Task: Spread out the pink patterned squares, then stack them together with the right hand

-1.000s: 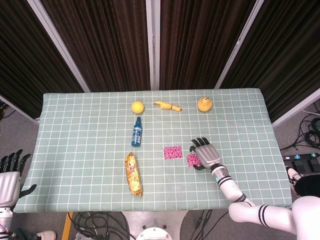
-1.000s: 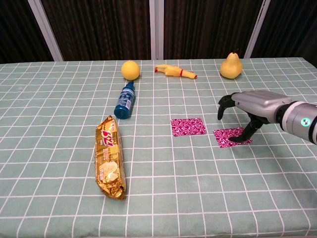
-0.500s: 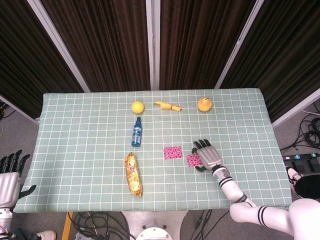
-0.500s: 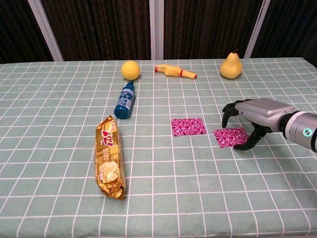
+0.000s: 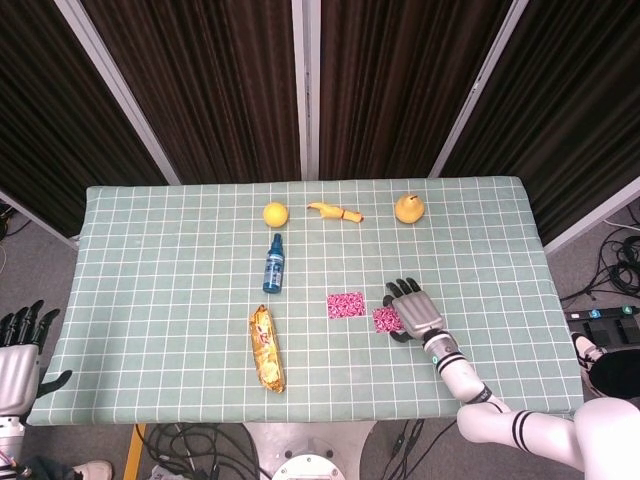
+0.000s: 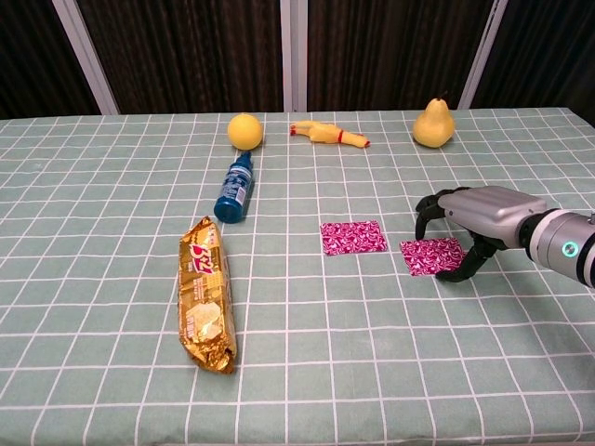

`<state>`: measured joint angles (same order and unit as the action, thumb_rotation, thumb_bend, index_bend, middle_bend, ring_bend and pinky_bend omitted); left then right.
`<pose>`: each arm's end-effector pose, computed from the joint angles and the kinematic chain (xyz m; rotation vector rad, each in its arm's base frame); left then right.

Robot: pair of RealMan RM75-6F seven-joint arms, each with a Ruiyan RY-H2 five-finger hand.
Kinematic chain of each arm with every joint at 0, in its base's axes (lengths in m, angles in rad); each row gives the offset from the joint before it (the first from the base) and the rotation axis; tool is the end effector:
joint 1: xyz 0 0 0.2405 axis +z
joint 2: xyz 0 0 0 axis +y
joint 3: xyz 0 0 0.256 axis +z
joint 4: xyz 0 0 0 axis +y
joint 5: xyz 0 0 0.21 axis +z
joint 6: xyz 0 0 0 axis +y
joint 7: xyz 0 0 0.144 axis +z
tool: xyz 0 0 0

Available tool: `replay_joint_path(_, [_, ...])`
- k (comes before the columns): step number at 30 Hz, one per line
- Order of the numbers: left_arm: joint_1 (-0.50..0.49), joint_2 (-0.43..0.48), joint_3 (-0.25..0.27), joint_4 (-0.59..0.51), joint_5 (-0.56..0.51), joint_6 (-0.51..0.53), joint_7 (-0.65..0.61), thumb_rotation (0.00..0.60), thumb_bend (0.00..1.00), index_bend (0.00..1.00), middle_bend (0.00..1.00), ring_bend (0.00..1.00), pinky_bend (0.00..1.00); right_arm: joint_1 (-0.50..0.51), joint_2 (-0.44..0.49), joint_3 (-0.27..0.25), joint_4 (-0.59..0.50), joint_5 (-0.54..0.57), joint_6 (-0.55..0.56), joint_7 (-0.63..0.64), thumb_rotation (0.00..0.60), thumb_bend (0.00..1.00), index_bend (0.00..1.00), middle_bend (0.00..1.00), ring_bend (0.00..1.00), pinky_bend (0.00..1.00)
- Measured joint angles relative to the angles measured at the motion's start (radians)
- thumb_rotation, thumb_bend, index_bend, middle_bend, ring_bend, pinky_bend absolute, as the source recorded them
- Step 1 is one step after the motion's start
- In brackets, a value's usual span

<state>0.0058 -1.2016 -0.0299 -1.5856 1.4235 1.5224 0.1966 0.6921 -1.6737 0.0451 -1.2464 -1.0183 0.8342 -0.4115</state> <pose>-0.3331 0.1468 0.1408 -1.3132 -0.8773 -0.6938 -0.2246 -0.3200 -0.0684 1.9520 -1.0082 0.5613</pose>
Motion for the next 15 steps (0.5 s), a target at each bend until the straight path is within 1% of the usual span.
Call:
replay_joint_path(3, [-0.001, -0.002, 0.000, 0.003, 0.001, -0.001, -0.001, 0.600, 0.01, 0.20, 0.16, 0.09, 0.10, -0.005, -0.001, 0.000, 0.001, -0.004, 0.007, -0.002, 0.519, 0.16, 0.30, 0.08, 0.00, 0.00])
replay_joint_path(7, [-0.002, -0.003, -0.001, 0.006, 0.004, 0.000, -0.003, 0.600, 0.01, 0.20, 0.16, 0.09, 0.10, -0.012, -0.006, 0.004, 0.003, -0.010, 0.025, -0.002, 0.586, 0.16, 0.36, 0.09, 0.00, 0.00])
replay_joint_path(8, [-0.002, -0.003, -0.001, 0.006, 0.004, 0.000, -0.004, 0.600, 0.01, 0.20, 0.16, 0.09, 0.10, -0.015, -0.009, 0.006, 0.005, -0.013, 0.031, -0.003, 0.593, 0.16, 0.37, 0.09, 0.00, 0.00])
replay_joint_path(15, [0.000, -0.003, -0.001, 0.006, 0.003, 0.001, -0.006, 0.600, 0.01, 0.20, 0.16, 0.09, 0.10, -0.018, -0.008, 0.021, -0.007, -0.025, 0.042, -0.006, 0.592, 0.16, 0.38, 0.09, 0.00, 0.00])
